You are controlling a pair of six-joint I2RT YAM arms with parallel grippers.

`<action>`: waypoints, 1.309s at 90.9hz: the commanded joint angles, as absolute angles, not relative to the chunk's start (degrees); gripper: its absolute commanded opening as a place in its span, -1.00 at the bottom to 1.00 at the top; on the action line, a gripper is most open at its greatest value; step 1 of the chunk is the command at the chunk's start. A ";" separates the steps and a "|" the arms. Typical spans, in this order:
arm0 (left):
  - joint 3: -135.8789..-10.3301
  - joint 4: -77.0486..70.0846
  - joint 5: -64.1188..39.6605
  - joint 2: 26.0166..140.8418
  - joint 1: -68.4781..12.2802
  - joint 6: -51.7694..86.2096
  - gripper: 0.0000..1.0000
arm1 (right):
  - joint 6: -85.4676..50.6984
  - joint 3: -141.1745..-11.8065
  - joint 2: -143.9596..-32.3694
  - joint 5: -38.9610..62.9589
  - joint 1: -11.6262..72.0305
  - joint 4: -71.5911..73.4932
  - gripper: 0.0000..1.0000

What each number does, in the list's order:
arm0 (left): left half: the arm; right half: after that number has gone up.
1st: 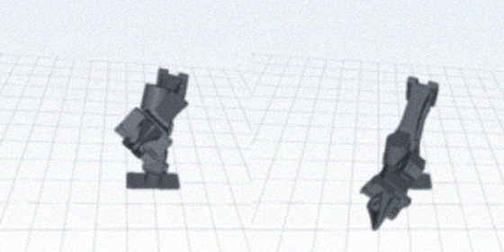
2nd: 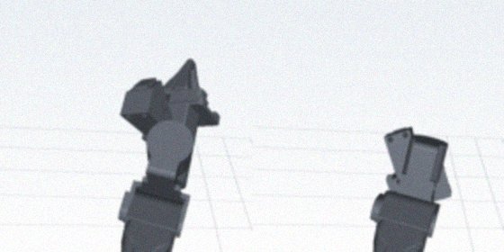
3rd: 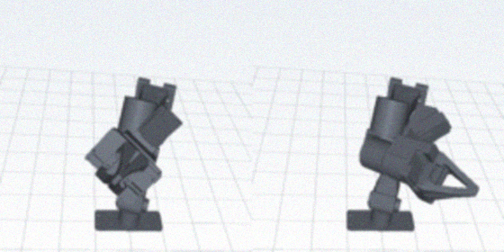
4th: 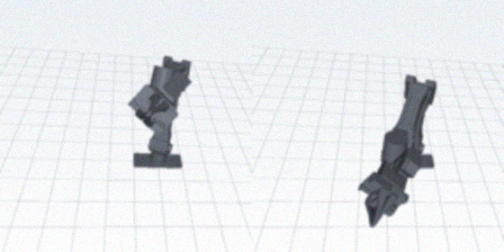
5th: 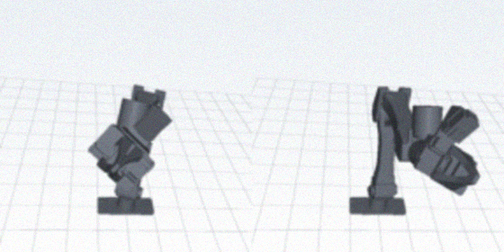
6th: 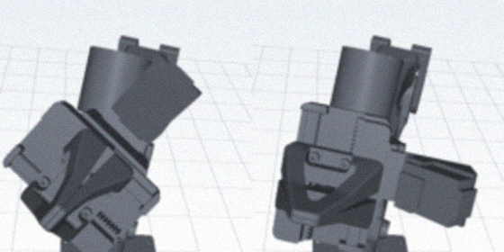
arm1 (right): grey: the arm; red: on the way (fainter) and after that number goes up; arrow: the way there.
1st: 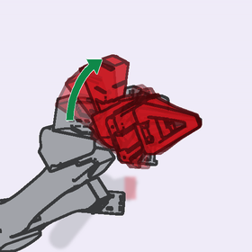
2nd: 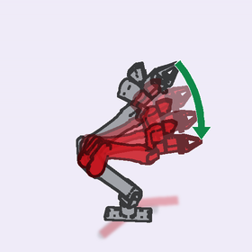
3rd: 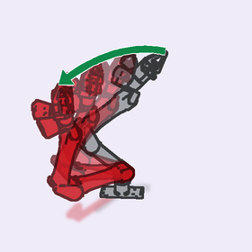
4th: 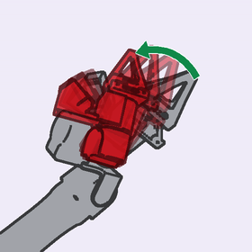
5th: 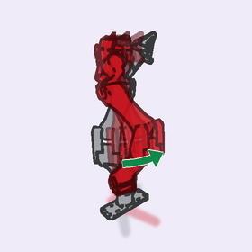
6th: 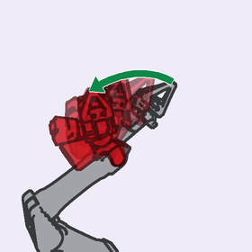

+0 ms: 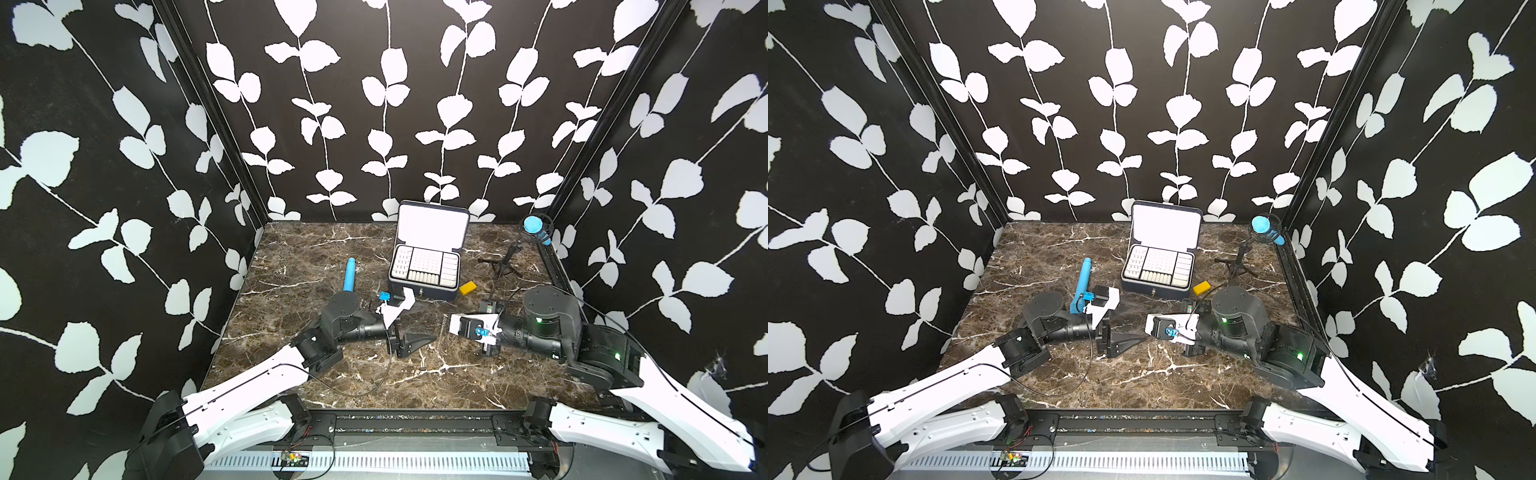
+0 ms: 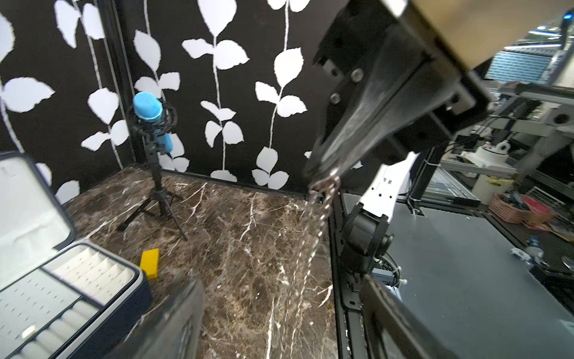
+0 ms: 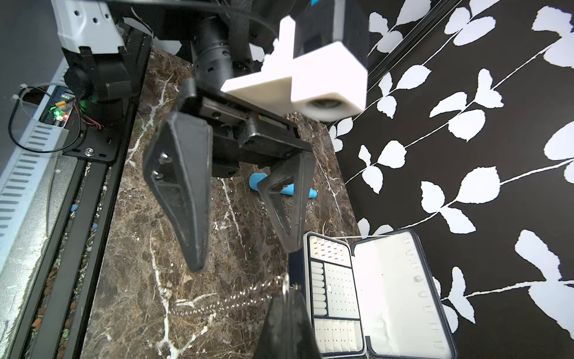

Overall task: Put jewelry chain into jewelry box
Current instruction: Pick up the necklace from the center of the board.

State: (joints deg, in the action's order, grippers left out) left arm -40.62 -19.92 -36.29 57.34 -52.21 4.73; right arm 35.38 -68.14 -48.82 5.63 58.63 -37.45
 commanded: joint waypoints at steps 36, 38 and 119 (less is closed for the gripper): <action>-45.98 -22.98 -44.20 62.61 -53.79 2.55 0.38 | 33.73 -66.50 -48.52 8.44 59.06 -34.89 -1.00; -46.10 -23.04 -44.27 62.78 -53.79 2.46 0.35 | 33.75 -66.46 -48.52 8.44 59.04 -34.89 -1.00; -46.93 -23.30 -44.85 64.69 -53.88 2.15 -0.58 | 33.17 -64.83 -47.11 8.16 59.06 -34.32 -1.00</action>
